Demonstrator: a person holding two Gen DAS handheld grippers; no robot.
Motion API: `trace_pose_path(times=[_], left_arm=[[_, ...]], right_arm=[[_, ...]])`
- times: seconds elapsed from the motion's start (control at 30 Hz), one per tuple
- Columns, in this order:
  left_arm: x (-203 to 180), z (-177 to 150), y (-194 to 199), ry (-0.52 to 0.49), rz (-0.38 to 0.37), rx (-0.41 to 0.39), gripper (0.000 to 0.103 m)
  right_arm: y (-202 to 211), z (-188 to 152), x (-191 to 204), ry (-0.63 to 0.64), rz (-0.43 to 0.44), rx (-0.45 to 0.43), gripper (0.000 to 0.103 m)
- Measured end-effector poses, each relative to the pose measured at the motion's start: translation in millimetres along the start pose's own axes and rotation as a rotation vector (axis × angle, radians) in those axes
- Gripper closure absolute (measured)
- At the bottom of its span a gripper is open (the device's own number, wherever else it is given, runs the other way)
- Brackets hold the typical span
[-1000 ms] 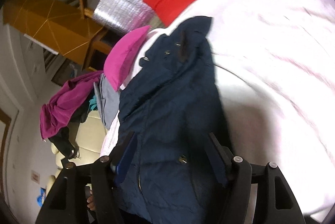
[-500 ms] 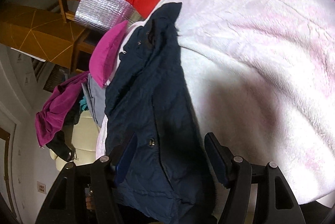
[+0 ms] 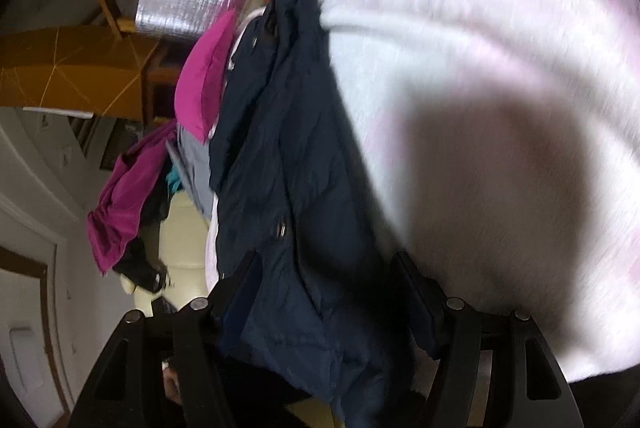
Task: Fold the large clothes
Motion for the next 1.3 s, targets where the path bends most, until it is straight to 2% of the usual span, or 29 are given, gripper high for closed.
trace_pose_path(times=[0.1,0.2,0.23,0.3,0.33,0.37,0.4,0.47,0.53,0.6,0.67,0.73,0.77,0.83,0.87,0.9,0.97,1.07,1.2,1.3], left_arm=[[1.4,-2.1,-0.1,-0.011,-0.030,0.009,0.033],[2.4,-0.9,-2.7,-0.014,-0.028,0.014,0.037],[3.0,0.3,-5.5,-0.007,-0.029,0.020,0.037],[2.4,3.6,-5.1,0.004,-0.030,0.034,0.037],[4.6,6.0,-7.2,0.006,-0.032,0.038,0.039],[2.0,6.4,-7.3,0.008,-0.035,0.039,0.048],[0.7,6.9,-6.9,0.008,-0.040,0.036,0.053],[0.9,5.8,-2.6,0.006,-0.061,0.029,0.064],[-0.1,5.7,-0.2,0.003,-0.070,0.023,0.067],[-2.5,5.4,0.5,0.005,-0.066,0.023,0.067],[-1.8,5.9,-1.4,0.016,-0.059,0.031,0.065],[3.3,3.8,-0.5,0.027,-0.063,0.046,0.061],[1.9,5.1,-1.9,0.022,-0.067,0.051,0.061],[-3.2,5.5,-2.2,-0.001,-0.065,0.047,0.062],[-4.8,5.3,-0.9,-0.009,-0.063,0.042,0.066],[-6.9,6.1,-0.9,-0.013,-0.060,0.038,0.070],[-9.4,8.7,1.3,-0.009,-0.060,0.028,0.084],[-5.7,15.4,16.1,0.003,-0.127,0.014,0.091],[-10.5,33.9,52.4,-0.021,-0.239,-0.048,0.093],[-18.8,54.1,77.9,-0.051,-0.291,-0.093,0.093]], right_arm=[[-8.4,-16.7,5.1,0.028,0.014,0.057,0.032],[-15.6,-32.5,14.4,0.078,0.034,0.111,0.034],[-19.2,-37.8,18.1,0.112,-0.003,0.109,0.036],[-25.5,-43.1,20.2,0.160,-0.085,0.109,0.058],[-28.1,-43.7,19.4,0.164,-0.117,0.106,0.064],[-27.4,-43.6,19.2,0.160,-0.124,0.098,0.073],[-24.1,-44.6,22.4,0.168,-0.117,0.080,0.080],[-15.7,-49.2,32.8,0.209,-0.068,0.039,0.080],[-7.7,-51.8,46.5,0.253,0.015,0.008,0.080],[-10.3,-50.4,49.1,0.259,0.037,0.015,0.077],[-20.4,-48.6,38.2,0.211,-0.016,0.043,0.077],[-30.7,-48.0,28.6,0.181,-0.087,0.067,0.065],[-32.8,-49.8,25.7,0.176,-0.107,0.083,0.054],[-37.5,-51.3,31.1,0.215,-0.115,0.088,0.053],[-37.6,-53.2,35.7,0.247,-0.124,0.083,0.055],[-36.6,-54.9,39.8,0.266,-0.133,0.075,0.067],[-31.3,-53.3,45.6,0.289,-0.138,0.055,0.079],[-16.7,-49.1,64.2,0.334,-0.081,-0.001,0.085],[-1.8,-39.3,98.3,0.435,-0.057,-0.094,0.088],[5.4,-19.8,121.4,0.470,-0.040,-0.173,0.089]])
Point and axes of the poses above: each gripper's, at about its wrist camera, not at the fingertips, and y roughly against the way its jaws point, x to its left, z to its top, the point moved 1 cm from there along -y, roughly the way its jaws point, and after that the axes turned 2 degrees about -y, right-handed, at the moved point
